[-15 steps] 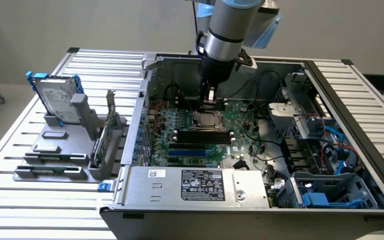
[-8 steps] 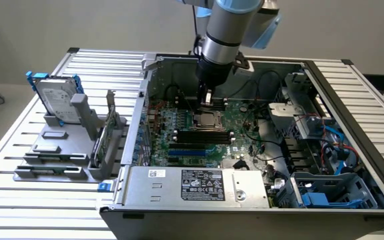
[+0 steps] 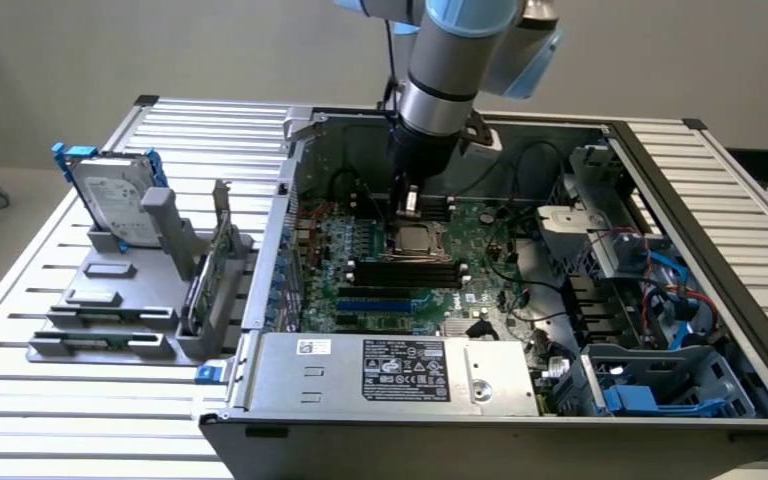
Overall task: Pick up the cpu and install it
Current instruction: 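Close the cpu cover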
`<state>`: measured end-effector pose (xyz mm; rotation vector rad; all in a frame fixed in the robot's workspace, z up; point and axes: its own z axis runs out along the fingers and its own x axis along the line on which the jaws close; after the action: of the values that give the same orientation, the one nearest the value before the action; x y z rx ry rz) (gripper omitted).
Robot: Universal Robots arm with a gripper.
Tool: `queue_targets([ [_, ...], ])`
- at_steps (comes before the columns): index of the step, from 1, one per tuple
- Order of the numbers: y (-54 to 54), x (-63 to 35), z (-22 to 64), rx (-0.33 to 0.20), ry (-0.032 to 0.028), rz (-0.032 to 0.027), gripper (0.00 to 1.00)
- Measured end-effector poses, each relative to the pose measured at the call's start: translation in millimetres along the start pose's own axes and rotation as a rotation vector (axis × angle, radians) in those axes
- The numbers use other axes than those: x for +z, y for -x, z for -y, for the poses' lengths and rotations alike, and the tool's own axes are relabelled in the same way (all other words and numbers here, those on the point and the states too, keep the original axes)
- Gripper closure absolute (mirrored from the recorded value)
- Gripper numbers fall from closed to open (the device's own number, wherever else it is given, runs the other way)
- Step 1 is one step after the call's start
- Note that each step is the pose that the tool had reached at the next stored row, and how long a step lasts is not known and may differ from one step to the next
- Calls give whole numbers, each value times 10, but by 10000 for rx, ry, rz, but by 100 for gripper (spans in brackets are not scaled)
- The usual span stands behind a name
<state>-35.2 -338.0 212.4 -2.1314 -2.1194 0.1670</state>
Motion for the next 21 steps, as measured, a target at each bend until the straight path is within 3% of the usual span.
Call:
queue_targets([
  [13,2,131,-13,2,-78,5,89],
  [21,1,112,25,-4,-113,-37,89],
])
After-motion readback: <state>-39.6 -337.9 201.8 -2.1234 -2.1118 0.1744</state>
